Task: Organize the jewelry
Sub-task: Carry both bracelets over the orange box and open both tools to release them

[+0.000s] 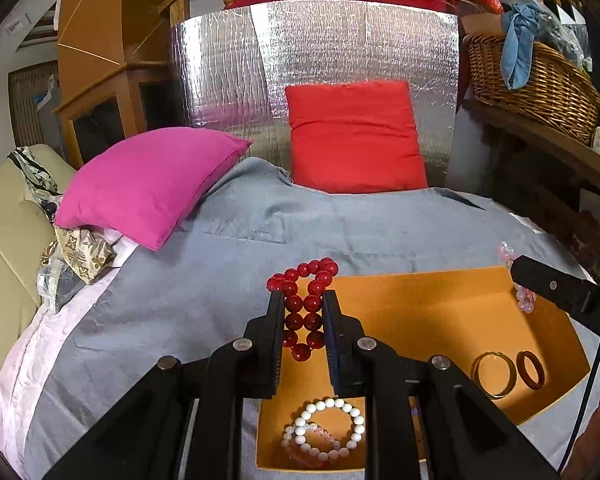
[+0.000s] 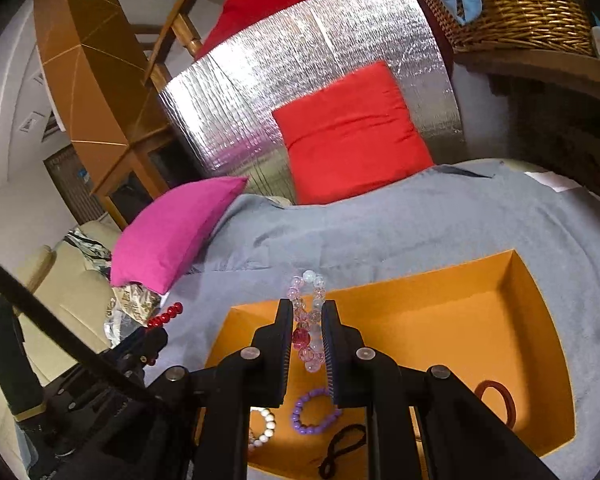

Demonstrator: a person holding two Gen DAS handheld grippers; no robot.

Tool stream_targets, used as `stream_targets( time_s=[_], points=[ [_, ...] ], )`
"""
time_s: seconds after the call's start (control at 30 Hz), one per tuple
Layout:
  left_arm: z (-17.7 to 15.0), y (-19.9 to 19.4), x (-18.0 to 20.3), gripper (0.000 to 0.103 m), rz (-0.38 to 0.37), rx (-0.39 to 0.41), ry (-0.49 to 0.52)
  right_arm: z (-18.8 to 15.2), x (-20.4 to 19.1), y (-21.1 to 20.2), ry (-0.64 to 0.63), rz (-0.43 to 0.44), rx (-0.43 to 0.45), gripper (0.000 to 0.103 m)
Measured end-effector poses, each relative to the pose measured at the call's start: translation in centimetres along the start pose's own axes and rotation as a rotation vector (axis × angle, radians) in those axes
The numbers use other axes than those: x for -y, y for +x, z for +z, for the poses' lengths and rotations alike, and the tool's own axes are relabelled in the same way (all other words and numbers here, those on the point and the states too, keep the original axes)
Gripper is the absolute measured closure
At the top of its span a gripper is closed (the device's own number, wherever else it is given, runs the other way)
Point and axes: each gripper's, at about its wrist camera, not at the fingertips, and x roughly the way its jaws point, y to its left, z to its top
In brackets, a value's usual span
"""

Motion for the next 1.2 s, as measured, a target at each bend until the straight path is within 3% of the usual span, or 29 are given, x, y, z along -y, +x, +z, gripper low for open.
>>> stream_targets(
  time_s=[0.47, 0.73, 1.0, 1.2],
  points=[
    [-0.9, 4.0, 1.2, 0.084, 0.007, -0.08, 0.019, -0.2, 1.6, 4.0, 0.014, -0.048, -0.075, 0.087],
    [-1.8, 6.0, 1.8, 0.083, -0.003, -0.138, 0.035, -1.3, 2.6, 6.8, 0.024, -0.085, -0.162, 0.087],
    [-3.5, 8.7, 2.0, 0.083, -0.02, -0.26, 0.045, -2.5, 4.0, 9.0, 0.049, -0.132, -0.235, 0.087],
    [-4.1, 9.2, 2.4, 0.083, -0.011, -0.305, 0.072, -2.9, 4.9, 9.7, 0.074, -0.156, -0.251, 0.086]
  ],
)
